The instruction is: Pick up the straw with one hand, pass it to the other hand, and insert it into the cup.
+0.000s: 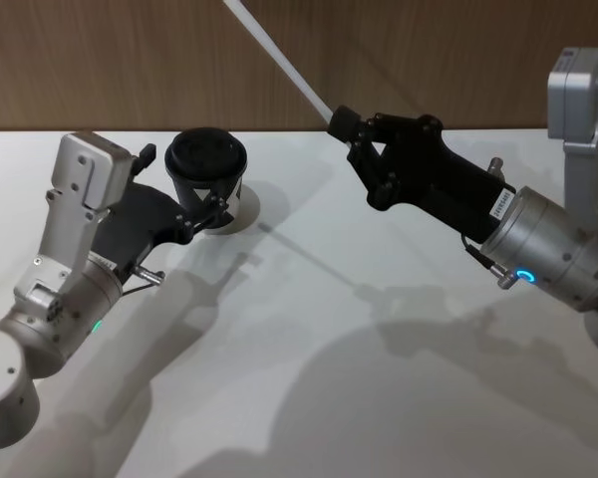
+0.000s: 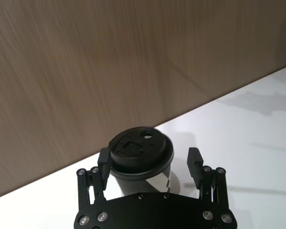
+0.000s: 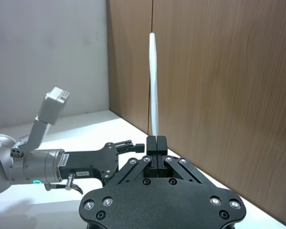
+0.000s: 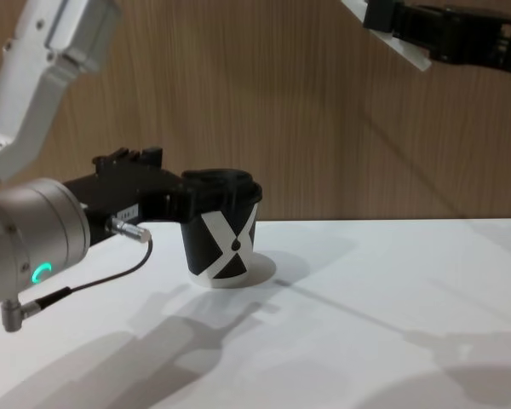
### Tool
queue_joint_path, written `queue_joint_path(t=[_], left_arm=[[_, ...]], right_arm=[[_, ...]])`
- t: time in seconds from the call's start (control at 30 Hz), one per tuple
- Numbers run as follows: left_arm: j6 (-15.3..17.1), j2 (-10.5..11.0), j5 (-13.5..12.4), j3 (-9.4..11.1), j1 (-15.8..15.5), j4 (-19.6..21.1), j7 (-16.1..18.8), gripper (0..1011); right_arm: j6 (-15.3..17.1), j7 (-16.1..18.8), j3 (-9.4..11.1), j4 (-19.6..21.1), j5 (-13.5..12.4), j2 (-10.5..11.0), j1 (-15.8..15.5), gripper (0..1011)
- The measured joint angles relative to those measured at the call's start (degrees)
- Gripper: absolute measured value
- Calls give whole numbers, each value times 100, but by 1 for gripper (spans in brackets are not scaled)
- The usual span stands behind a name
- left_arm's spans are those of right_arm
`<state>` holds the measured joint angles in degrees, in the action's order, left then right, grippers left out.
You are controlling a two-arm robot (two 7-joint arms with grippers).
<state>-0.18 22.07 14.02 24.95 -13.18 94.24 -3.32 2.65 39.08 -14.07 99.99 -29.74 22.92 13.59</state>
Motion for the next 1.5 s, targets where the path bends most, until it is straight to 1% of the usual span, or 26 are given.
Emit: queue_joint_path(t=[0.1, 0.13, 0.2, 0.23, 0.27, 0.3, 0.43, 0.47, 0.57, 0.7, 0.77, 0.8, 0.87, 0.9, 0.97, 1.03, 1.1, 1.13, 1.17, 1.2, 1.33, 1.4, 1.43, 1.47, 1.5], left_arm=[[-43, 13, 109, -40, 12, 43, -114, 1003], [-77, 20, 202, -64, 17, 72, -211, 1003], [-105, 27, 284, -87, 21, 100, -304, 1003], [-144, 33, 391, -115, 25, 131, -400, 1003], [-144, 33, 391, -115, 25, 131, -400, 1003], [-173, 38, 481, -144, 27, 163, -517, 1003], [-253, 48, 750, -215, 27, 224, -806, 1003], [-281, 49, 859, -244, 26, 244, -920, 1003], [-324, 49, 1047, -286, 22, 270, -1115, 1003], [-409, 32, 1433, -369, 5, 302, -1499, 1003], [-434, 21, 1556, -396, -5, 308, -1614, 1003], [-463, 8, 1711, -420, -13, 310, -1753, 1003], [-487, -9, 1842, -444, -24, 311, -1873, 1003], [-507, -23, 1975, -464, -33, 310, -1992, 1003], [-527, -40, 2111, -480, -44, 305, -2112, 1003], [-551, -73, 2336, -502, -67, 282, -2310, 1002], [-566, -96, 2473, -512, -82, 264, -2427, 1003], [-578, -124, 2629, -518, -99, 243, -2560, 1002], [-583, -137, 2691, -520, -108, 232, -2615, 1003], [-590, -165, 2817, -524, -126, 208, -2715, 1003], [-594, -234, 3058, -526, -166, 153, -2893, 1003], [-594, -292, 3259, -525, -196, 105, -3014, 1003], [-594, -292, 3259, -525, -196, 105, -3014, 1003], [-587, -327, 3367, -522, -212, 78, -3064, 1003], [-582, -337, 3408, -521, -217, 69, -3080, 1003]], right_arm=[[15, -15, -13, -2, 6, 2, 6, 4], [17, -18, -15, -3, 8, 1, 9, 5], [20, -24, -21, -4, 13, 2, 13, 5], [23, -28, -25, -5, 16, 2, 14, 5], [23, -28, -25, -5, 16, 2, 14, 4], [26, -33, -28, -6, 19, 2, 16, 5], [33, -42, -35, -7, 24, 2, 20, 5], [35, -46, -36, -7, 25, 2, 21, 5], [38, -50, -38, -7, 27, 2, 22, 5], [42, -54, -41, -8, 30, 2, 24, 5], [43, -55, -42, -8, 31, 2, 25, 5], [44, -55, -43, -7, 33, 2, 27, 5], [45, -56, -44, -7, 34, 2, 28, 5], [46, -57, -45, -7, 35, 2, 28, 5], [47, -57, -46, -7, 36, 2, 29, 5], [49, -58, -48, -7, 36, 2, 30, 4], [50, -59, -49, -7, 36, 2, 29, 5], [50, -60, -49, -7, 36, 2, 30, 5], [50, -60, -49, -7, 36, 2, 30, 5], [50, -61, -49, -7, 36, 2, 30, 5], [51, -62, -49, -7, 36, 2, 30, 5], [51, -63, -49, -7, 36, 2, 30, 5], [50, -63, -49, -7, 36, 2, 30, 5], [50, -63, -49, -7, 36, 1, 30, 5], [50, -63, -49, -7, 36, 2, 30, 5]])
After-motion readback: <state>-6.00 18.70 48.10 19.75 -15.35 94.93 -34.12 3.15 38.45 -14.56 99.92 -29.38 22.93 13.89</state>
